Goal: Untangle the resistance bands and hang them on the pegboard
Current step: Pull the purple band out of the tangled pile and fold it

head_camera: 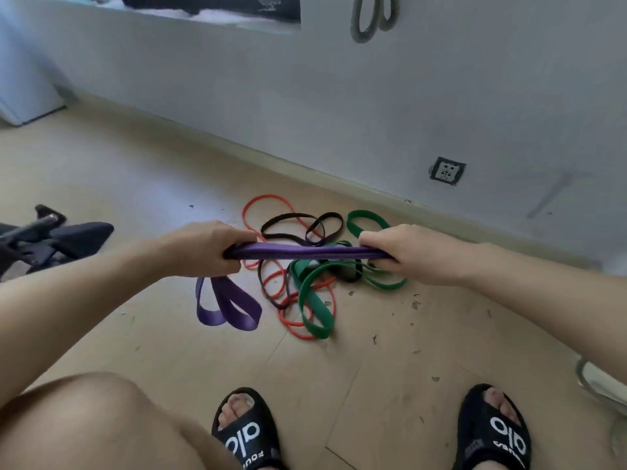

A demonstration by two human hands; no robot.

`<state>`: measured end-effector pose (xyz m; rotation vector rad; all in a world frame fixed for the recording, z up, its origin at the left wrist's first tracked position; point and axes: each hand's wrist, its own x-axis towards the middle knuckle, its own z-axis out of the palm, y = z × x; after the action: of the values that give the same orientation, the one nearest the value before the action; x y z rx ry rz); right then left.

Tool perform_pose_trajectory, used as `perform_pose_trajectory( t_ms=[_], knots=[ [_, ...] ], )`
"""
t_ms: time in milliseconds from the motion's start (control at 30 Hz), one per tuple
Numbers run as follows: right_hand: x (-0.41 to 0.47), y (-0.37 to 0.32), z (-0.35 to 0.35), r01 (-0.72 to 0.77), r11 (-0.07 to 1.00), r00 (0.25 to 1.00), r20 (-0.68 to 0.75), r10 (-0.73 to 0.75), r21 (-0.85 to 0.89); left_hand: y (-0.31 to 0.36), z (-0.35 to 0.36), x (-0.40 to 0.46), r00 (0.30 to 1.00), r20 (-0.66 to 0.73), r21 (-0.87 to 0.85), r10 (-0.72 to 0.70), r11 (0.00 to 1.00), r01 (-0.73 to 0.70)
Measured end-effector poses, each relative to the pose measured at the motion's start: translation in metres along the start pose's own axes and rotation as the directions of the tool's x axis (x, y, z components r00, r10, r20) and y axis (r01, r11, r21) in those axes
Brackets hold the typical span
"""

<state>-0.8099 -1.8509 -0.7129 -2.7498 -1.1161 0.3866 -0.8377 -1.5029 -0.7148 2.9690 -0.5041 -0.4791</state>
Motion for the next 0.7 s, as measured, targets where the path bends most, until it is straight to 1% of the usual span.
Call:
perform_pose_trajectory(
  t_ms=[100, 200, 333, 400, 467, 567, 700],
  knots=[
    [0.049, -0.019, 0.01, 0.075, 0.997, 0.997, 0.02, -0.075, -0.031, -0.041, 0.028, -0.022, 0.99, 0.042, -0.09, -0.137, 0.986, 0.14],
    [0.111, -0.045, 0.035, 0.13, 0.991, 0.986, 0.107, -0.127, -0.018, -0.088, 0.064, -0.039, 0.959, 0.104, -0.167, -0.262, 0.946, 0.276],
    [0.193, -0.074, 0.085, 0.187, 0.982, 0.967, 0.172, -0.19, 0.033, -0.145, 0.113, -0.053, 0.904, 0.194, -0.323, -0.382, 0.845, 0.426],
    [0.232, -0.087, 0.117, 0.199, 0.979, 0.956, 0.215, -0.202, 0.037, -0.171, 0.141, -0.061, 0.867, 0.225, -0.364, -0.444, 0.788, 0.497],
    [0.269, -0.098, 0.151, 0.211, 0.977, 0.938, 0.274, -0.212, 0.034, -0.196, 0.172, -0.069, 0.834, 0.274, -0.395, -0.479, 0.735, 0.552],
    [0.314, -0.116, 0.202, 0.275, 0.961, 0.905, 0.336, -0.263, 0.012, -0.224, 0.224, -0.082, 0.795, 0.34, -0.441, -0.502, 0.661, 0.607],
    [0.356, -0.129, 0.263, 0.382, 0.919, 0.872, 0.368, -0.323, -0.098, -0.243, 0.299, -0.092, 0.751, 0.315, -0.5, -0.58, 0.571, 0.651]
  ],
)
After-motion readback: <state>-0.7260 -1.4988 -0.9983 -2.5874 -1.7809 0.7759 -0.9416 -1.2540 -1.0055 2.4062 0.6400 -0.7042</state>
